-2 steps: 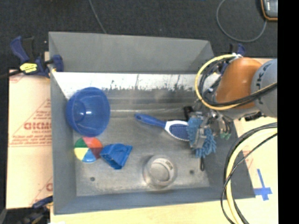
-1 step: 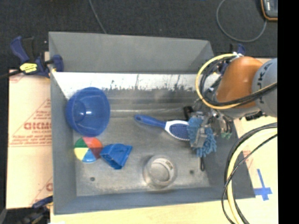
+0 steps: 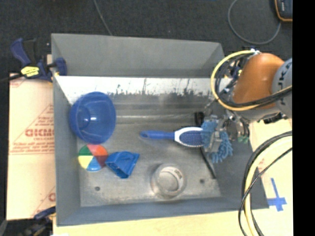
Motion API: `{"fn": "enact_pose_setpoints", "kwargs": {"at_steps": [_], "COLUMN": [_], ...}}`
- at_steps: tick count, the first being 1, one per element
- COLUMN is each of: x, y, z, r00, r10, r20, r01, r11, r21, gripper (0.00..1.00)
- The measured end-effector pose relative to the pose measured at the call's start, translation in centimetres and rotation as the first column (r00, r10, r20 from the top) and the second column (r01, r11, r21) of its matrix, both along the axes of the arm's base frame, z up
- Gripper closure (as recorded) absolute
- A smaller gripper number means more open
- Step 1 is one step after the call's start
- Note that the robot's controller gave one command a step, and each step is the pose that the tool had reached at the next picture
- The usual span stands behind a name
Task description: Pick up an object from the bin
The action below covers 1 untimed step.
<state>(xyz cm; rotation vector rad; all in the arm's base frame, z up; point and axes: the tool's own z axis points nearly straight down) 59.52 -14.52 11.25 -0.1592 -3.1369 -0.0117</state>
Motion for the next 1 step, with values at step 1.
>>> {"fn": "enact_pose_setpoints", "kwargs": {"at_steps": [1], "x": [0.16], "y": [-0.07], "z": [4.04], "r00": [1.0], "r10": [0.001], "r20": [0.006], "r01": [-0.001], "r11": [1.0], "r21": [-0.002], "gripper": [1.0]}}
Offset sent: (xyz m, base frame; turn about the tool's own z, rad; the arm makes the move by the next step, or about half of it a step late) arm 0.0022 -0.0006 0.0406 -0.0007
